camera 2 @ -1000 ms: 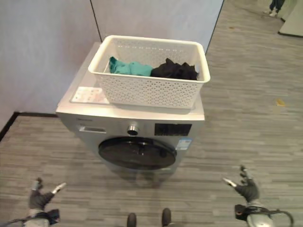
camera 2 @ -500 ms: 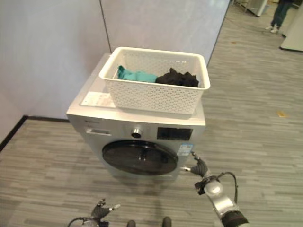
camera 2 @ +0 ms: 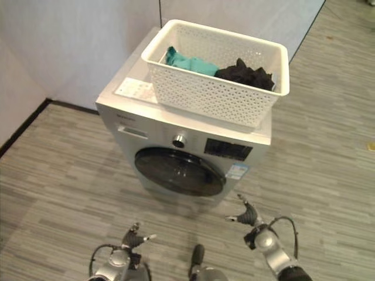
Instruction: Grab the laundry basket,head to the washer,open it,put in the laundry and shut it.
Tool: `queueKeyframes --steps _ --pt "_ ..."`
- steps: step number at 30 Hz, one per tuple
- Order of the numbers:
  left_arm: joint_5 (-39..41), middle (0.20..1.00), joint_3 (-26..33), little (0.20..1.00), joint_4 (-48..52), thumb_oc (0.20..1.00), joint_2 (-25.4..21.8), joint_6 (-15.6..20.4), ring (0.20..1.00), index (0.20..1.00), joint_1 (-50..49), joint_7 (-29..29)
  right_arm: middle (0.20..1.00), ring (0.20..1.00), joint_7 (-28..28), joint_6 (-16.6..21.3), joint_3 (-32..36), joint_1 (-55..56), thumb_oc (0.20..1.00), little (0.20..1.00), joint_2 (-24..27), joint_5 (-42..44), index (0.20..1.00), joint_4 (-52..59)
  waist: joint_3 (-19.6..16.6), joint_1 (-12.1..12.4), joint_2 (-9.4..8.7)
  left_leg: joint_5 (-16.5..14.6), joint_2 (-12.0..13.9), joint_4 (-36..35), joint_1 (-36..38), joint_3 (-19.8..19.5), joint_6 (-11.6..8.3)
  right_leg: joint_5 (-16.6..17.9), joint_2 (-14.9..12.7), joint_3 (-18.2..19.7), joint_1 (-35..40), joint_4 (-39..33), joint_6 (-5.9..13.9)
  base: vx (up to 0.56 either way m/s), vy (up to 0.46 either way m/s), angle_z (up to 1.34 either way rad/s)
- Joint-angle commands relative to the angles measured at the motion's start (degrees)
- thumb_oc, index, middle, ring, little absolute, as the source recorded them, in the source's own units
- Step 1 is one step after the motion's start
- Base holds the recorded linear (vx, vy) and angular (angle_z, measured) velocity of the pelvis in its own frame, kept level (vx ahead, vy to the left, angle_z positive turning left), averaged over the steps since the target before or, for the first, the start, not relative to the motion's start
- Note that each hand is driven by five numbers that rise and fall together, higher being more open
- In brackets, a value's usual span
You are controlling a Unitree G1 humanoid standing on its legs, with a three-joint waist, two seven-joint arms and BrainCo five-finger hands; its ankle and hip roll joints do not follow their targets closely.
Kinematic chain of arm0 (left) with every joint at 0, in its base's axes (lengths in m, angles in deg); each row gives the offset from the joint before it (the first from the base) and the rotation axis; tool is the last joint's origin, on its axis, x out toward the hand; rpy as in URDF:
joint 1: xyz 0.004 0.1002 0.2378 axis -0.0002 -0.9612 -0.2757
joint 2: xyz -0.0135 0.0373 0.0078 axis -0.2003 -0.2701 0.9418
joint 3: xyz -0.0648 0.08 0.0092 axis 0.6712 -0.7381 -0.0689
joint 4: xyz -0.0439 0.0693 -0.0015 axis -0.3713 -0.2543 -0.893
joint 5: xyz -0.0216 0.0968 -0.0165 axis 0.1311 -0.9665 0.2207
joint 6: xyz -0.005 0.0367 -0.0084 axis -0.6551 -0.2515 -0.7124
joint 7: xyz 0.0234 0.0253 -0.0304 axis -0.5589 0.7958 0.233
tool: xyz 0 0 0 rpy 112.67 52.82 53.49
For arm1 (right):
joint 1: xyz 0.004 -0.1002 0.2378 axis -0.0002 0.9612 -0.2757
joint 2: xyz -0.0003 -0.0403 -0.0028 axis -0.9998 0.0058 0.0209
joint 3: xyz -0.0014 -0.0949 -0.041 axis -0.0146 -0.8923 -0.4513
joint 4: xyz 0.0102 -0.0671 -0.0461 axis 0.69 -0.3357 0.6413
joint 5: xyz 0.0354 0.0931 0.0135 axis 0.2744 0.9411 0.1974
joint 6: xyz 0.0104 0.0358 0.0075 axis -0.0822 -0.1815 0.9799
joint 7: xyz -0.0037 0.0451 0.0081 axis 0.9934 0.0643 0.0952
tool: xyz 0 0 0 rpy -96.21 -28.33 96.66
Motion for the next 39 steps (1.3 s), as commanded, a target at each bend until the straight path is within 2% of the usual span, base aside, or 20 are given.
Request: queueKeyframes --steps 1,3,5,8,10,11,13,14,15,18,23,28,31,32,33,39 --pt "-4.3 1.000 -2.7 1.000 2.9 1.000 -0.7 1.0 1.000 1.000 -1.8 -1.1 1.000 1.000 2.3 0.8 2.1 -1.7 1.000 1.000 1.7 -0.9 1.000 0.7 -3.4 -0.4 1.09 -1.1 -1.8 -16.1 8.9 1.8 5.40 -5.3 -2.7 4.2 -4.1 1.2 8.44 -0.07 0.235 0.49" --pt "-4.6 1.000 -3.1 1.000 2.8 1.000 -0.6 1.3 1.000 1.000 -1.7 -0.6 1.000 1.000 2.6 0.3 3.3 -1.8 1.000 1.000 2.3 -2.3 1.000 0.3 -3.5 -0.7 1.36 -3.8 -4.1 -21.0 10.8 1.7 5.86 -3.4 -4.2 5.1 -5.7 1.9 9.75 -0.19 0.285 0.46" --pt "-3.8 1.000 -3.3 1.000 3.3 1.000 -0.4 1.6 1.000 1.000 -1.6 -0.1 1.000 1.000 3.3 -0.3 4.1 -3.4 1.000 1.000 3.2 -4.2 1.000 -0.4 -2.9 -0.7 1.51 -7.2 -6.7 -26.1 12.2 1.6 7.13 -1.4 -6.5 5.1 -7.5 2.0 11.39 -0.21 0.283 0.29" --pt "-3.6 1.000 -3.1 1.000 6.0 1.000 -1.5 2.0 1.000 1.000 -2.8 0.3 1.000 1.000 4.3 -1.5 3.4 -9.4 1.000 1.000 4.8 -6.7 1.000 -4.4 -1.2 1.1 1.50 -8.4 -9.8 -28.2 12.5 1.5 9.27 1.4 -10.1 3.7 -9.5 2.6 12.97 -0.21 0.227 0.07" --pt "-3.4 1.000 -3.0 1.000 6.2 1.000 -1.7 2.1 1.000 1.000 -3.2 0.6 1.000 1.000 4.7 -1.8 3.1 -10.7 1.000 1.000 5.1 -7.0 1.000 -6.0 -0.9 1.3 1.42 -8.6 -10.3 -27.6 12.2 1.4 9.62 1.4 -10.8 4.1 -9.7 3.0 13.28 -0.10 0.090 -0.05" --pt "-3.2 1.000 -2.9 1.000 6.2 1.000 -1.9 2.3 1.000 1.000 -3.4 0.8 1.000 1.000 5.2 -2.0 3.3 -11.8 1.000 1.000 5.7 -7.6 1.000 -6.9 -0.3 1.4 1.50 -9.0 -10.6 -26.8 11.5 0.9 9.96 1.5 -11.6 5.8 -10.1 3.6 13.80 -0.06 0.018 -0.07" --pt "-3.9 1.000 -3.1 1.000 6.3 1.000 -2.6 2.2 1.000 1.000 -3.0 0.6 1.000 1.000 5.7 -2.6 4.0 -13.3 1.000 1.000 6.7 -7.8 1.000 -7.7 1.0 0.4 1.87 -9.4 -11.1 -24.9 10.0 -0.7 10.26 0.9 -11.1 15.0 -12.0 7.1 14.18 -0.09 0.004 0.16" --pt "-3.9 1.000 -2.9 1.000 6.6 1.000 -3.1 2.5 1.000 1.000 -2.8 0.6 1.000 1.000 5.8 -2.6 4.1 -14.2 1.000 1.000 7.1 -7.7 1.000 -9.0 1.2 0.7 1.58 -9.4 -11.5 -24.1 9.2 -0.8 10.19 0.6 -11.1 17.5 -11.9 7.4 14.01 -0.11 -0.032 0.51" --pt "-3.8 1.000 -2.6 1.000 7.1 1.000 -3.5 2.5 1.000 1.000 -2.9 0.4 1.000 1.000 6.0 -2.6 3.8 -15.9 1.000 1.000 7.4 -7.9 1.000 -10.4 1.8 1.3 1.43 -9.5 -11.7 -23.2 8.4 -0.9 10.19 1.3 -11.7 17.3 -12.2 7.7 13.84 -0.10 -0.070 0.59" --pt "-3.4 1.000 -2.3 1.000 7.8 1.000 -4.3 2.8 1.000 1.000 -3.1 0.1 1.000 1.000 7.5 -3.1 2.5 -20.2 1.000 1.000 7.8 -8.7 1.000 -12.5 3.4 2.8 0.88 -10.0 -11.8 -20.2 6.2 -0.9 10.18 2.3 -13.1 13.0 -11.6 6.5 13.87 -0.05 -0.114 0.01" --pt "-1.6 1.000 -0.9 1.000 8.7 1.000 -4.5 3.1 1.000 1.000 -3.6 0.1 1.000 1.000 8.8 -4.2 1.7 -22.4 1.000 1.000 8.0 -11.5 1.000 -11.8 4.8 3.4 0.95 -9.4 -11.1 -20.5 4.8 -1.3 9.29 3.6 -13.3 12.2 -12.4 5.4 14.01 -0.02 -0.089 0.03" --pt "-1.4 1.000 -3.0 1.000 11.9 1.000 -5.5 4.0 1.000 1.000 -3.8 0.8 1.000 1.000 10.9 -3.8 1.0 -29.2 1.000 1.000 9.4 -9.8 1.000 -14.0 7.8 3.6 2.54 -7.1 -10.5 -20.7 0.0 -2.6 8.26 4.6 -13.2 12.3 -15.8 4.3 13.54 -0.08 -0.067 0.06" --pt "-1.5 1.000 -3.7 1.000 12.2 1.000 -5.4 4.2 1.000 1.000 -3.4 0.8 1.000 1.000 12.3 -3.4 0.6 -32.7 1.000 1.000 10.4 -9.4 1.000 -15.1 8.3 3.6 3.64 -6.0 -10.3 -21.8 -1.6 -3.1 7.86 4.8 -13.0 12.1 -17.4 4.1 13.36 -0.04 -0.053 0.14" --pt "-1.6 1.000 -4.4 1.000 12.1 1.000 -5.4 4.1 1.000 1.000 -3.8 1.0 1.000 1.000 13.2 -3.3 0.6 -35.4 1.000 1.000 11.6 -8.8 1.000 -16.0 8.7 3.9 4.68 -5.8 -9.8 -22.2 -2.0 -3.1 7.67 4.6 -12.6 12.3 -18.0 4.1 13.23 -0.01 -0.035 0.17" --pt "-1.6 1.000 -4.3 1.000 12.1 1.000 -5.4 4.1 1.000 1.000 -3.8 1.0 1.000 1.000 13.2 -3.3 0.6 -35.5 1.000 1.000 11.6 -8.8 1.000 -16.0 8.6 3.8 4.46 -5.5 -10.1 -22.4 -2.2 -3.2 7.71 4.8 -12.8 12.3 -18.2 4.0 13.23 -0.01 -0.023 0.18" --pt "-0.6 1.000 -4.6 1.000 10.1 1.000 -4.6 4.0 1.000 1.000 -3.3 0.2 1.000 1.000 15.9 -3.2 -0.4 -42.9 1.000 1.000 14.0 -7.8 1.000 -19.6 8.9 4.4 6.44 -4.8 -9.8 -23.7 -2.8 -3.4 7.56 4.7 -12.0 13.1 -19.6 3.9 12.99 0.00 -0.010 0.05"
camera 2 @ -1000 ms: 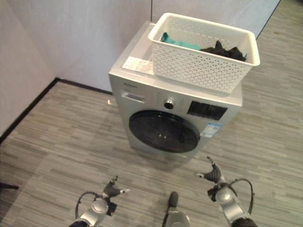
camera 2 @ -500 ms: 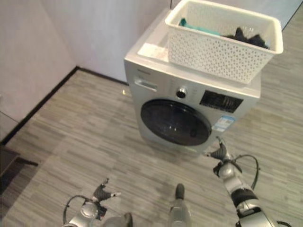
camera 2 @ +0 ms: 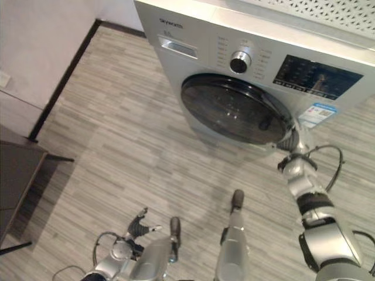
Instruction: Grab the laundry basket,head to the washer,open it,put in the laundry and shut it.
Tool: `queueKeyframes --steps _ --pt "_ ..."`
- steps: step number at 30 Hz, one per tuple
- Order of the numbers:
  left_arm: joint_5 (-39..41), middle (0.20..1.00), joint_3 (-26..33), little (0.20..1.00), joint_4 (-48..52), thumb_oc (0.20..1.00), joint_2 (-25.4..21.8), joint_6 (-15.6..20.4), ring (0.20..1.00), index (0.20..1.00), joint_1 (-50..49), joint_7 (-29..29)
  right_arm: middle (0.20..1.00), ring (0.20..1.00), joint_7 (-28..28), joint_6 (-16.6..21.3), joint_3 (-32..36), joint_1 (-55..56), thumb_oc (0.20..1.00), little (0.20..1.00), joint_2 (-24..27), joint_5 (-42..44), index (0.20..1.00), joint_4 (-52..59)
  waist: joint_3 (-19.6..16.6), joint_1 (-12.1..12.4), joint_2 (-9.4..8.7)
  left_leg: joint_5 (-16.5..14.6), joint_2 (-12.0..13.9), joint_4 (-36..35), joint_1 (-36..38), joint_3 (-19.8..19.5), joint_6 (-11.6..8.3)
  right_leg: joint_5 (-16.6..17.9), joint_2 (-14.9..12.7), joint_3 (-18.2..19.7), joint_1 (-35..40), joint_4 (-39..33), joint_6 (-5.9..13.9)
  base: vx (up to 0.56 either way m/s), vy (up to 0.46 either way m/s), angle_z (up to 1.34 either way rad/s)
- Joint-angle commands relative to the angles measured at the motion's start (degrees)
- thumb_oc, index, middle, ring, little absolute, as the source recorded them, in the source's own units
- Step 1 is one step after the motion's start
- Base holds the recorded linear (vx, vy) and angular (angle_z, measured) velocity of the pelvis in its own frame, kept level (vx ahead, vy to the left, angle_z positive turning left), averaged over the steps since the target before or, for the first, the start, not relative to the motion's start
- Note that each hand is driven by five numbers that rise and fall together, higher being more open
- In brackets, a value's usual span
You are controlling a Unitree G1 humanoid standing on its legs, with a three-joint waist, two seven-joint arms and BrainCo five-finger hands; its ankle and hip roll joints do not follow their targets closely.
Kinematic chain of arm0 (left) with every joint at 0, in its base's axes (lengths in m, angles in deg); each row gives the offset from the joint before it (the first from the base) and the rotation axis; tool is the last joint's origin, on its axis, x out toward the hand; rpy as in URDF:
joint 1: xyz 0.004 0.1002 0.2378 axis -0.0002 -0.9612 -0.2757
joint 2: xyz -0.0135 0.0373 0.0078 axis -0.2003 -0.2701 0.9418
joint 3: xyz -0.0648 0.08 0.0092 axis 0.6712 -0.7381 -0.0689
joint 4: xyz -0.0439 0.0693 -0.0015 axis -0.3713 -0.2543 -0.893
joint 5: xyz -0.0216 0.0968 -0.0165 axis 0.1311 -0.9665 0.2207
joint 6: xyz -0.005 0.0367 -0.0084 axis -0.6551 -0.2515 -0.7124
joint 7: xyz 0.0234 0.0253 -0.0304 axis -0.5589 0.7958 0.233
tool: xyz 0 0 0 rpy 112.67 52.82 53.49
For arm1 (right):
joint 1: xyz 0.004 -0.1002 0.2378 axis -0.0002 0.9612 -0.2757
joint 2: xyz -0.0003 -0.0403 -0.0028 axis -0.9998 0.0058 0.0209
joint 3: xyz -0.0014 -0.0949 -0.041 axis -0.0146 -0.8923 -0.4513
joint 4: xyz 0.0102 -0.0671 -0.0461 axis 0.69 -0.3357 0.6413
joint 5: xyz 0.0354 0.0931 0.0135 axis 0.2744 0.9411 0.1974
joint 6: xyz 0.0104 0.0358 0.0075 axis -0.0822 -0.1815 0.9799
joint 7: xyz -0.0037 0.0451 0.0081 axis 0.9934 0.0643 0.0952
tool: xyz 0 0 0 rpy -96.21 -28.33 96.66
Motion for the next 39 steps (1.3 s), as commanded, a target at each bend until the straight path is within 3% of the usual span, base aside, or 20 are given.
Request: queueKeyframes --steps 1,6,10,16,24,31,32,39 --pt "1.8 1.000 -2.3 1.000 -0.3 1.000 -1.8 1.5 1.000 1.000 -0.7 -1.2 1.000 1.000 4.4 1.7 -2.1 -3.4 1.000 1.000 2.2 1.7 1.000 -2.7 -4.1 1.6 -2.05 -6.2 -0.9 4.0 -0.5 -0.6 3.48 -4.6 -3.1 2.9 -5.8 3.8 4.30 0.00 0.000 0.00" --pt "1.8 1.000 -3.4 1.000 0.4 1.000 -1.9 1.9 1.000 1.000 -0.2 -1.5 1.000 1.000 5.8 2.0 -2.6 -6.9 1.000 1.000 3.2 2.8 1.000 -3.0 -4.0 2.1 -1.15 -5.2 -1.1 2.9 -1.1 -1.1 3.31 -4.5 -3.1 3.1 -6.3 3.6 4.28 -0.01 -0.009 0.02" --pt "1.9 1.000 -4.5 1.000 0.4 1.000 -1.6 2.0 1.000 1.000 1.1 -2.0 1.000 1.000 5.8 2.4 -4.1 -8.1 1.000 1.000 1.2 3.3 1.000 -3.5 -3.7 2.3 -0.68 -4.5 -1.2 2.5 -2.2 -1.7 3.13 -4.3 -2.9 3.2 -6.9 3.0 4.21 -0.01 -0.021 0.06" --pt "2.2 1.000 -5.3 1.000 0.2 1.000 -0.8 1.9 1.000 1.000 1.5 -2.8 1.000 1.000 0.6 5.5 -7.1 -2.8 1.000 1.000 -9.0 8.1 1.000 -3.1 -3.5 2.7 -0.31 -4.7 -0.8 2.4 -2.3 -2.5 3.19 -4.8 -2.5 2.9 -6.5 3.0 3.74 0.01 -0.009 0.01" --pt "3.1 1.000 -5.2 1.000 2.9 1.000 -2.0 2.4 1.000 1.000 1.9 -3.3 1.000 1.000 -3.7 8.1 -9.2 -3.2 1.000 1.000 -14.7 15.2 1.000 -5.1 -2.9 4.4 0.14 -5.3 -2.7 4.8 -3.9 -3.3 3.64 -4.5 -3.5 3.4 -6.7 3.2 3.72 0.00 0.017 0.04" --pt "4.4 1.000 -2.9 1.000 4.4 1.000 -2.8 2.2 1.000 1.000 0.4 -3.9 1.000 1.000 -7.8 9.6 -10.0 3.5 1.000 1.000 -26.4 23.9 1.000 -3.8 -3.8 5.1 -0.22 -6.3 -3.2 5.7 -2.8 -3.5 4.06 -4.9 -4.0 3.2 -5.1 3.7 3.60 0.01 0.020 -0.03" --pt "3.5 1.000 -2.9 1.000 6.1 1.000 -3.7 2.4 1.000 1.000 0.2 -4.2 1.000 1.000 -9.2 10.2 -10.4 5.6 1.000 1.000 -29.6 27.7 1.000 -3.6 -3.9 5.7 0.06 -6.8 -3.0 6.0 -2.2 -3.7 4.05 -5.2 -3.9 3.0 -4.4 3.9 3.59 0.00 0.000 0.00" --pt "-4.2 1.000 -1.1 1.000 18.2 1.000 -9.7 3.1 1.000 1.000 -1.6 -8.1 1.000 1.000 -12.9 12.4 -11.3 13.4 1.000 1.000 -37.2 41.5 1.000 -2.2 -5.2 6.8 -0.78 -6.3 -2.5 4.1 0.2 -4.4 3.76 -5.9 -4.1 1.6 -2.0 4.1 3.89 0.02 0.003 0.06"
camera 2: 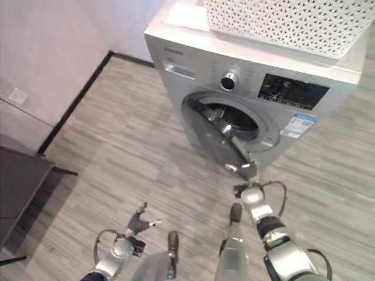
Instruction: Grab the laundry basket,head to the washer,open it,put in the laundry and shut it.
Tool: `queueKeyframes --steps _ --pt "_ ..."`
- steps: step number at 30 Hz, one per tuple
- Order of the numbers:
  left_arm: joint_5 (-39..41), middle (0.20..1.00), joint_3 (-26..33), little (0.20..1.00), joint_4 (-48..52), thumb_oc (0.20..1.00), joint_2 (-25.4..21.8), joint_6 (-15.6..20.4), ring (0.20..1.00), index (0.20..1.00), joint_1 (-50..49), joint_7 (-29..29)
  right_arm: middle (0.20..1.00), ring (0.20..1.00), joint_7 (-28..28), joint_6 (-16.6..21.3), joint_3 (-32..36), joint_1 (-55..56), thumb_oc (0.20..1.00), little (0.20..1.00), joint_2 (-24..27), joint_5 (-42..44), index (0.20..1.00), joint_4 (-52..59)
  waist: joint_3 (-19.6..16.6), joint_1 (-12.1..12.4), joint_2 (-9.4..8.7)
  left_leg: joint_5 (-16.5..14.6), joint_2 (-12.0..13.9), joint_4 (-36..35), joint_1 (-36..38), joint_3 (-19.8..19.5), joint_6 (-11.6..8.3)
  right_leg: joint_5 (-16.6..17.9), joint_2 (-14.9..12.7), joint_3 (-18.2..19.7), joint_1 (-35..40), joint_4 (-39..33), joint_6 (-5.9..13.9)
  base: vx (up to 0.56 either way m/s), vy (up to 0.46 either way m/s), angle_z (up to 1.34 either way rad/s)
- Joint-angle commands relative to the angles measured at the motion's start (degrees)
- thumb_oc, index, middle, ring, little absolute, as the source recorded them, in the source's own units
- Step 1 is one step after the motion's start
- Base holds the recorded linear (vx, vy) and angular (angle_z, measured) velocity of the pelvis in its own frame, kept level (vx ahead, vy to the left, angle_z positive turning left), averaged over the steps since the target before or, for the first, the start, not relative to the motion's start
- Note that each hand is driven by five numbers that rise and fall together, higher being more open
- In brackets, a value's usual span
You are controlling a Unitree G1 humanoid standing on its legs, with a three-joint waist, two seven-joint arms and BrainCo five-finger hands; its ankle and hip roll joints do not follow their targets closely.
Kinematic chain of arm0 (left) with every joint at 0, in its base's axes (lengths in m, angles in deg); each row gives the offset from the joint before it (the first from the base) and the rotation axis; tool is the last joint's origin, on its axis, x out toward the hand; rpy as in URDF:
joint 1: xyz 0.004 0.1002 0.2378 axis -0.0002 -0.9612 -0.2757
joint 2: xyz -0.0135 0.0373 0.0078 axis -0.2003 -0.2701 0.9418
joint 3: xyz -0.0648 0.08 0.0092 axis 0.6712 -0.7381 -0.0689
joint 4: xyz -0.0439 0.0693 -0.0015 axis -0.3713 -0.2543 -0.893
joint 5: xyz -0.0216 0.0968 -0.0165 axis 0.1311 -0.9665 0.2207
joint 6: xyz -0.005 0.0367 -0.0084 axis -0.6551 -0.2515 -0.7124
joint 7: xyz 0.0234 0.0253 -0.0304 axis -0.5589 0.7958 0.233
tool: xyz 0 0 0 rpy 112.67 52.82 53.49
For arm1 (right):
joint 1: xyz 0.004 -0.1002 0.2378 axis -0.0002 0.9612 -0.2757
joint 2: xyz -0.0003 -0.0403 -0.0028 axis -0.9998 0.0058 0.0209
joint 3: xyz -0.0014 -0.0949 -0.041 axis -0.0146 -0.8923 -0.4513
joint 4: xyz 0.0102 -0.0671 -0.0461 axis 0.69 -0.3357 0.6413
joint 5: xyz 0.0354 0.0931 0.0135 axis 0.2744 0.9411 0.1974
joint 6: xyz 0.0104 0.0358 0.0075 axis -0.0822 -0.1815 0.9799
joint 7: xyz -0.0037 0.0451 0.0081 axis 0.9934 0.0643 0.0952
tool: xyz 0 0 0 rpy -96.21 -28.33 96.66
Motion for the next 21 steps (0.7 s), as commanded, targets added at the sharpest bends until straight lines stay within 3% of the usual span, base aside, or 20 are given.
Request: queueKeyframes --steps 1,6,9,12,16,18,21 --pt "-5.4 1.000 2.0 1.000 13.7 1.000 -8.9 3.6 1.000 1.000 -0.3 -5.9 1.000 1.000 -11.8 -0.2 -8.2 -1.3 1.000 1.000 -13.7 5.2 1.000 -1.3 1.6 6.8 0.39 -8.7 -2.2 4.8 2.3 -1.4 4.29 -6.1 -3.6 2.2 -1.2 4.2 5.07 0.02 0.006 0.11" --pt "-13.2 1.000 7.4 1.000 26.2 1.000 -15.6 4.3 1.000 1.000 -0.3 -8.6 1.000 1.000 -12.6 -1.3 -8.7 2.1 1.000 1.000 -12.3 1.1 1.000 -2.6 0.2 6.8 -0.53 -8.6 -1.6 3.5 4.0 -1.7 4.05 -6.5 -3.4 1.6 0.3 4.0 5.23 0.05 -0.009 0.22" --pt "-19.3 1.000 14.1 1.000 38.9 1.000 -22.2 4.9 1.000 1.000 0.6 -8.3 1.000 1.000 -13.7 -2.7 -6.9 5.5 1.000 1.000 -10.5 -2.9 1.000 -4.7 -1.1 6.4 -0.63 -9.1 -0.5 2.3 5.9 -1.3 3.87 -7.1 -2.4 1.4 1.2 4.1 5.42 0.06 -0.006 0.14" --pt "-18.6 1.000 19.6 1.000 47.6 1.000 -23.1 6.2 1.000 1.000 3.3 -7.6 1.000 1.000 -14.5 -3.7 -4.8 8.7 1.000 1.000 -8.6 -6.3 1.000 -7.1 -2.3 5.1 -1.35 -9.0 0.1 0.9 7.4 -0.9 3.84 -7.4 -1.7 1.7 1.5 4.0 5.50 0.05 -0.013 -0.02" --pt "-5.8 1.000 17.3 1.000 53.8 1.000 -24.2 9.5 1.000 1.000 9.0 1.3 1.000 1.000 -15.4 -4.8 -1.8 11.2 1.000 1.000 -6.3 -10.0 1.000 -10.6 -3.5 2.9 -1.41 -8.8 0.8 -0.7 9.3 -0.3 3.91 -7.8 -0.9 2.6 1.6 4.4 5.55 0.04 0.007 0.05" --pt "6.4 1.000 15.1 1.000 54.5 1.000 -26.2 11.3 1.000 1.000 11.0 8.4 1.000 1.000 -16.1 -5.5 -0.6 12.5 1.000 1.000 -5.4 -10.9 1.000 -10.9 -4.2 1.6 -1.63 -8.3 0.8 -1.7 10.1 0.7 3.83 -7.6 -0.7 3.2 1.2 4.5 5.61 0.05 0.008 -0.22" --pt "23.6 1.000 6.6 1.000 52.6 1.000 -34.5 11.2 1.000 1.000 15.1 21.1 1.000 1.000 -18.1 -5.7 0.2 14.4 1.000 1.000 -3.6 -11.0 1.000 -10.5 -5.2 -0.6 -1.64 -8.4 1.2 -2.4 11.3 2.3 3.68 -7.4 0.3 4.6 0.7 4.7 5.86 0.07 0.019 -0.40"
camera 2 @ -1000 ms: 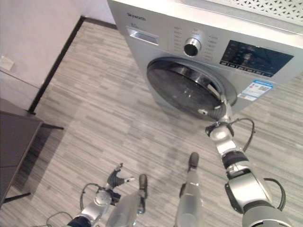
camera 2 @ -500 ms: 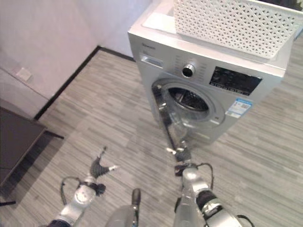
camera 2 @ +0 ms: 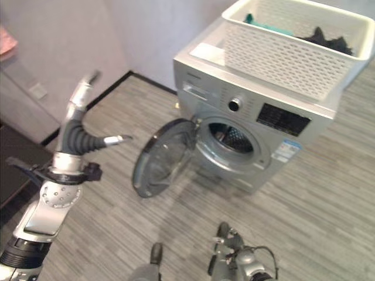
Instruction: Grab the laundry basket,head to the washer,open it,put in the laundry and shut it.
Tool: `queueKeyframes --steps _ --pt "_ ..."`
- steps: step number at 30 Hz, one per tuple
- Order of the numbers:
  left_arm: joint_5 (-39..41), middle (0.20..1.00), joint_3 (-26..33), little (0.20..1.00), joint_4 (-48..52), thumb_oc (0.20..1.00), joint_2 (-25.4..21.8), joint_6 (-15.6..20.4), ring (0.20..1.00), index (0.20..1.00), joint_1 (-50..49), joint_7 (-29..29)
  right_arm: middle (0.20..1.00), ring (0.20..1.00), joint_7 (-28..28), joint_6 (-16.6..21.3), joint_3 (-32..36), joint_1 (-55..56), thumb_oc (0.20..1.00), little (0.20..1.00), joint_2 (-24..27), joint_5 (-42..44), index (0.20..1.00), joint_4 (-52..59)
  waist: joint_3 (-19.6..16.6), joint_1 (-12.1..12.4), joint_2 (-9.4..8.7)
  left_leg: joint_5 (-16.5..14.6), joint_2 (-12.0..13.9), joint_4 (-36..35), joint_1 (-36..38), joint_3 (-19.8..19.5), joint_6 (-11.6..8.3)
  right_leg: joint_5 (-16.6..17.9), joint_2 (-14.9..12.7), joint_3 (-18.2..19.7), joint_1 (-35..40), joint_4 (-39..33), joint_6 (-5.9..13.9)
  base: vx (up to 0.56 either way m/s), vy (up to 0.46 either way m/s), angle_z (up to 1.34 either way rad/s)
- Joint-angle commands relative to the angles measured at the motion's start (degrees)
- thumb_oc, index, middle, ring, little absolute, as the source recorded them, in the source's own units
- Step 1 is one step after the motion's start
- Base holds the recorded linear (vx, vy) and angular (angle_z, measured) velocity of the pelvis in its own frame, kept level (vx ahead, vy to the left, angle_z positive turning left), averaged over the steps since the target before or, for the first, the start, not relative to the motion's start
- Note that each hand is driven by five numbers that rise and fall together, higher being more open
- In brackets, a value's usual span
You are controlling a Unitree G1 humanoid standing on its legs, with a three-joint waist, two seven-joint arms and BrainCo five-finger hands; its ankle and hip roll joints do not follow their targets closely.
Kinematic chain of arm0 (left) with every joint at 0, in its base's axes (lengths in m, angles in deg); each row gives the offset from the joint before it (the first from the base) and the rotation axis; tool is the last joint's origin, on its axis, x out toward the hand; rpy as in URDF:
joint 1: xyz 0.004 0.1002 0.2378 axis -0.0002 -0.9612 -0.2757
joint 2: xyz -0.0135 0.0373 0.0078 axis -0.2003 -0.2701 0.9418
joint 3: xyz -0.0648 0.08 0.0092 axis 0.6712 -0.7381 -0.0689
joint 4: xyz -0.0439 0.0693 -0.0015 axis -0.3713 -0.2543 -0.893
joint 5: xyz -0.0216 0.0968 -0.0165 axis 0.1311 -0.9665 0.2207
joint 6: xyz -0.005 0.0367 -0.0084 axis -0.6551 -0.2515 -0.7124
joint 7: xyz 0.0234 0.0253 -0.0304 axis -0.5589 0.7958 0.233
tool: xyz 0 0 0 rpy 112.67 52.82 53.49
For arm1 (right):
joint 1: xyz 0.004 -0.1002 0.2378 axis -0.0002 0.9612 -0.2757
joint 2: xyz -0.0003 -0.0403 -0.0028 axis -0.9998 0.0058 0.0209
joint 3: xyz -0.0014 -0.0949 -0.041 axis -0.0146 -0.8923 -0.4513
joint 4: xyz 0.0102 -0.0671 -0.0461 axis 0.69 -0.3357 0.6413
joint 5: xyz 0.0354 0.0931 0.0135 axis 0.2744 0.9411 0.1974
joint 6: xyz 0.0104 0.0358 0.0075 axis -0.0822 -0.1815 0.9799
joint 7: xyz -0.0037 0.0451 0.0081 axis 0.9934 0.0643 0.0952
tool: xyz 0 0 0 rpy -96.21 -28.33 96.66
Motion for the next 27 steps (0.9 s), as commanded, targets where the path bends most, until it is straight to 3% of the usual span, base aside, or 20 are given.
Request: queueKeyframes --steps 1,2,3,5,7,9,10,12,13,14,17,18,19,20,23,27 --pt "29.3 1.000 -11.6 1.000 -0.4 1.000 -17.9 1.8 1.000 1.000 8.1 21.9 1.000 1.000 -3.7 0.8 -1.0 -1.2 1.000 1.000 1.2 -1.6 1.000 2.4 0.6 -3.2 0.09 -9.2 -4.3 0.8 10.9 4.8 4.15 0.1 -4.2 5.2 3.0 -3.8 1.82 0.05 0.013 0.08" --pt "34.4 1.000 -15.6 1.000 -1.8 1.000 -21.0 0.8 1.000 1.000 10.1 26.0 1.000 1.000 -4.3 1.0 -1.6 -0.7 1.000 1.000 1.3 -1.9 1.000 2.4 0.3 -3.8 -0.16 -9.1 -4.2 0.5 11.2 5.4 4.07 0.3 -3.9 5.7 2.8 -3.8 1.93 0.03 0.012 -0.08" --pt "34.5 1.000 -15.9 1.000 -1.9 1.000 -21.0 0.8 1.000 1.000 10.4 26.1 1.000 1.000 -4.3 1.0 -1.4 -0.7 1.000 1.000 1.2 -1.9 1.000 2.4 0.2 -3.7 -0.44 -8.9 -4.5 0.5 10.9 5.4 4.10 0.4 -4.1 5.8 2.5 -3.8 1.93 0.03 0.007 -0.68" --pt "39.8 1.000 -27.5 1.000 -9.5 1.000 -23.3 -2.5 1.000 1.000 16.3 31.8 1.000 1.000 -5.3 1.3 -2.6 -0.3 1.000 1.000 1.7 -2.1 1.000 2.5 -0.2 -5.2 -0.70 -8.6 -4.3 0.0 11.3 6.4 4.03 0.9 -3.4 7.1 1.5 -3.6 2.19 0.03 0.003 -0.51" --pt "39.6 1.000 -38.1 1.000 -15.7 1.000 -24.1 -4.7 1.000 1.000 21.4 34.2 1.000 1.000 -5.8 1.7 -3.6 0.1 1.000 1.000 2.3 -2.3 1.000 2.9 0.0 -6.6 -0.62 -8.5 -3.8 -0.4 11.7 7.2 3.89 0.9 -2.5 7.8 0.9 -3.4 2.26 0.03 -0.005 -0.31" --pt "35.3 1.000 -48.2 1.000 -25.8 1.000 -23.0 -6.8 1.000 1.000 26.8 35.6 1.000 1.000 -6.3 2.0 -4.5 0.3 1.000 1.000 3.3 -1.9 1.000 3.7 0.4 -7.8 -0.78 -8.1 -3.4 -0.8 11.7 7.8 3.62 1.0 -1.8 8.3 0.0 -3.2 2.30 0.01 -0.017 -0.26" --pt "29.4 1.000 -54.0 1.000 -32.9 1.000 -21.2 -6.9 1.000 1.000 31.1 35.1 1.000 1.000 -6.4 2.1 -5.2 0.7 1.000 1.000 4.6 -1.4 1.000 5.2 0.8 -8.6 -1.00 -7.7 -3.1 -0.9 11.2 8.0 3.33 1.0 -1.5 8.3 -0.6 -3.1 2.28 0.00 -0.022 -0.18" --pt "24.6 1.000 -55.5 1.000 -38.1 1.000 -19.1 -6.6 1.000 1.000 32.6 33.9 1.000 1.000 -6.5 2.2 -5.7 0.7 1.000 1.000 5.1 -0.9 1.000 6.0 1.1 -8.9 -1.16 -7.4 -2.9 -1.0 10.8 8.0 3.18 1.0 -1.3 8.2 -1.1 -3.0 2.23 -0.01 -0.035 -0.11" --pt "14.5 1.000 -55.9 1.000 -47.9 1.000 -14.3 -6.2 1.000 1.000 35.0 31.5 1.000 1.000 -6.3 2.1 -6.5 0.9 1.000 1.000 6.1 -0.4 1.000 8.1 1.7 -9.6 -1.65 -6.7 -2.5 -1.1 9.7 7.9 2.81 1.0 -1.1 8.1 -2.0 -3.0 2.10 -0.02 -0.040 -0.02" --pt "14.4 1.000 -55.9 1.000 -48.1 1.000 -14.2 -6.0 1.000 1.000 35.0 31.5 1.000 1.000 -6.3 2.0 -6.5 0.9 1.000 1.000 6.1 -0.4 1.000 8.2 1.7 -9.6 -1.57 -6.7 -2.5 -1.1 9.7 7.9 2.81 1.0 -1.1 8.1 -2.0 -3.0 2.10 -0.02 -0.038 0.02" --pt "0.8 1.000 -49.6 1.000 -63.2 1.000 -6.4 -6.2 1.000 1.000 35.2 26.7 1.000 1.000 -6.0 1.6 -6.9 1.7 1.000 1.000 7.5 0.1 1.000 11.1 2.4 -10.5 -2.26 -5.6 -2.0 -1.6 7.9 7.7 2.26 1.1 -0.7 8.0 -3.3 -3.4 1.74 -0.03 -0.034 0.04" --pt "-4.7 1.000 -45.8 1.000 -69.9 1.000 -3.1 -6.7 1.000 1.000 35.9 24.0 1.000 1.000 -6.0 1.6 -6.7 1.8 1.000 1.000 7.6 0.4 1.000 11.3 2.7 -10.6 -2.71 -5.2 -1.9 -1.7 7.3 7.7 2.06 1.2 -0.6 7.9 -3.7 -3.5 1.58 -0.06 -0.070 0.05" --pt "-13.3 1.000 -36.9 1.000 -83.0 1.000 4.3 -8.4 1.000 1.000 39.6 15.1 1.000 1.000 -5.4 2.3 -5.7 1.5 1.000 1.000 7.7 0.7 1.000 12.1 3.4 -11.0 -3.65 -4.3 -1.7 -1.5 5.5 7.1 1.77 1.3 -0.3 7.9 -4.6 -3.9 1.19 -0.06 -0.057 0.08" --pt "-13.3 1.000 -36.9 1.000 -83.0 1.000 4.4 -8.3 1.000 1.000 39.7 15.1 1.000 1.000 -5.4 2.3 -5.7 1.5 1.000 1.000 7.7 0.7 1.000 12.1 3.4 -11.1 -3.60 -4.3 -1.7 -1.5 5.5 7.1 1.77 1.3 -0.3 7.8 -4.6 -3.9 1.18 -0.06 -0.062 0.10" --pt "-18.9 1.000 -27.0 1.000 -92.3 1.000 7.0 -11.8 1.000 1.000 45.7 2.6 1.000 1.000 -3.0 4.0 -4.9 0.3 1.000 1.000 8.0 1.2 1.000 14.4 5.1 -11.9 -4.68 -2.9 -1.4 -1.8 3.2 6.6 1.17 1.6 0.1 7.6 -5.8 -4.6 0.89 -0.04 -0.036 0.06" --pt "-14.0 1.000 -17.3 1.000 -96.7 1.000 2.7 -14.1 1.000 1.000 49.3 -5.9 1.000 1.000 -0.1 5.2 -3.9 0.9 1.000 1.000 9.5 2.6 1.000 18.5 6.3 -12.9 -5.77 -1.1 -0.5 -4.1 1.1 6.7 0.38 2.0 0.9 7.0 -7.5 -5.9 0.92 -0.01 -0.039 -0.01"
